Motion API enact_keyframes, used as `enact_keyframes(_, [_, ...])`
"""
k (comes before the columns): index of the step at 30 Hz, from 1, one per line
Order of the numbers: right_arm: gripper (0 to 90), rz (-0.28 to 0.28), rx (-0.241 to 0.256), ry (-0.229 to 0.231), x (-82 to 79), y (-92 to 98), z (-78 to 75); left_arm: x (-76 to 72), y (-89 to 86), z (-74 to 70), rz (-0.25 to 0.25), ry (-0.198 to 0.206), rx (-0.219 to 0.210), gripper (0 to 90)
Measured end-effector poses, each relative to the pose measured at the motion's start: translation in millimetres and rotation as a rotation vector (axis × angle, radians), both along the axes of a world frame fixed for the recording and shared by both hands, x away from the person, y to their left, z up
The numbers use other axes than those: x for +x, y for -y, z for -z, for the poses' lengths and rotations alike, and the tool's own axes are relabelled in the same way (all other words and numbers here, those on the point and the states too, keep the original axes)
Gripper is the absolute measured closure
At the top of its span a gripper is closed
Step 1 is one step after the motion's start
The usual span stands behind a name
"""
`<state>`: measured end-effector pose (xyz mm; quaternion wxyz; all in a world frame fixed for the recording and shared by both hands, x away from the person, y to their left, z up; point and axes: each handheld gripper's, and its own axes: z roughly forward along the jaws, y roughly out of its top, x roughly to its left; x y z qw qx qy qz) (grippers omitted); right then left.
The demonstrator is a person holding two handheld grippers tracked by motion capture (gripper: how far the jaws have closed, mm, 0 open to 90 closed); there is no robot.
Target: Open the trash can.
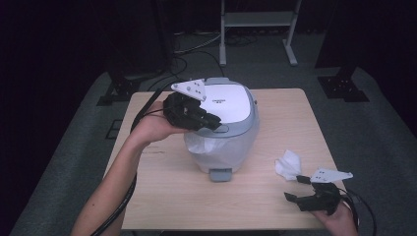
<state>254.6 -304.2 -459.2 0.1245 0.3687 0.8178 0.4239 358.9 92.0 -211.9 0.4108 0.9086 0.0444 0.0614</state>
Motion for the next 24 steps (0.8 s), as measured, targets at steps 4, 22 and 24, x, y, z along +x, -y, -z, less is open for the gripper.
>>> enact_keyframes(4, [17.1, -0.001, 0.000, 0.001, 0.0, -0.1, -0.2, 2.1, 4.8, 2.8, 0.000, 0.001, 0.017, 80.1])
enact_keyframes(22, [17.1, -0.001, 0.006, 0.007, -1.0, 1.7, -1.3, 8.3, 12.3, 13.1, -0.012, 0.001, 0.032, 80.2])
enact_keyframes(24, [17.1, -0.002, 0.006, 0.007, -1.0, 1.5, -1.2, 8.9, 11.4, 13.6, -0.015, 0.002, 0.028, 80.2])
